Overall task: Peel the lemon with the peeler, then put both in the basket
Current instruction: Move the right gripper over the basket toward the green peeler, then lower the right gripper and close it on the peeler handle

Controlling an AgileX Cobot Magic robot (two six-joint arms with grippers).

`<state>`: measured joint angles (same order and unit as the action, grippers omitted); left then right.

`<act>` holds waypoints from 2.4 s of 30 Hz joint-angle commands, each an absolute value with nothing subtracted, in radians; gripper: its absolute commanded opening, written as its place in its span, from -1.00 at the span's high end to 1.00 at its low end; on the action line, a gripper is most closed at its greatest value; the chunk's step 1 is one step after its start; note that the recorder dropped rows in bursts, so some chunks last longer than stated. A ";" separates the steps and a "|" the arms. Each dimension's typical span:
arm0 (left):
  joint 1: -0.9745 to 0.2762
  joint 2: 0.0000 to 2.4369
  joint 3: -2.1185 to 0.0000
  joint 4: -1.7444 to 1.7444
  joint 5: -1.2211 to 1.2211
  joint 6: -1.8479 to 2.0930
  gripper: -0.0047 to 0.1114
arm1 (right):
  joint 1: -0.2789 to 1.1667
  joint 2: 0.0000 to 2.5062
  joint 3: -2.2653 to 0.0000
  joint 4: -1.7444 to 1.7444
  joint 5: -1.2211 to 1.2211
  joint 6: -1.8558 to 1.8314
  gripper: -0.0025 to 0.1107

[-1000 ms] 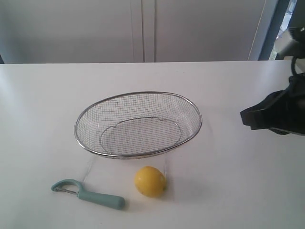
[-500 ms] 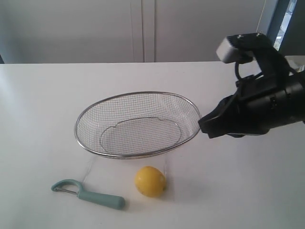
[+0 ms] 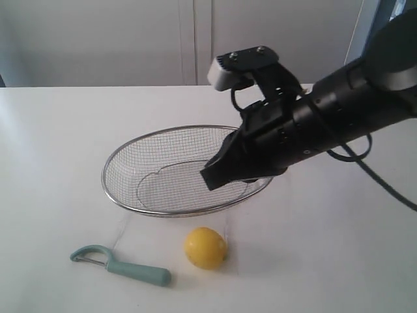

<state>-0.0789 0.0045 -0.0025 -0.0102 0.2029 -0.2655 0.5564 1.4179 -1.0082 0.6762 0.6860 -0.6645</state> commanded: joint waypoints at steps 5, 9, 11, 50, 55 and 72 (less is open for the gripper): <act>-0.082 0.000 0.000 -0.015 0.202 -0.262 0.92 | 0.675 1.561 -1.111 0.676 0.675 -0.673 0.96; -0.082 0.000 0.000 -0.015 0.202 -0.262 0.92 | 0.716 1.617 -1.157 0.670 0.675 -0.673 0.96; -0.082 0.000 0.000 -0.015 0.202 -0.262 0.92 | 0.732 1.645 -1.188 0.668 0.684 -0.669 0.96; -0.082 0.000 0.000 -0.014 0.202 -0.262 0.92 | 1.016 2.025 -1.562 -0.022 1.001 -0.363 0.93; -0.082 0.000 0.000 -0.014 0.202 -0.262 0.92 | 1.016 2.028 -1.562 -0.012 0.966 -0.361 0.67; -0.082 0.000 0.000 -0.014 0.202 -0.262 0.92 | 1.016 2.060 -1.562 0.000 0.941 -0.432 0.01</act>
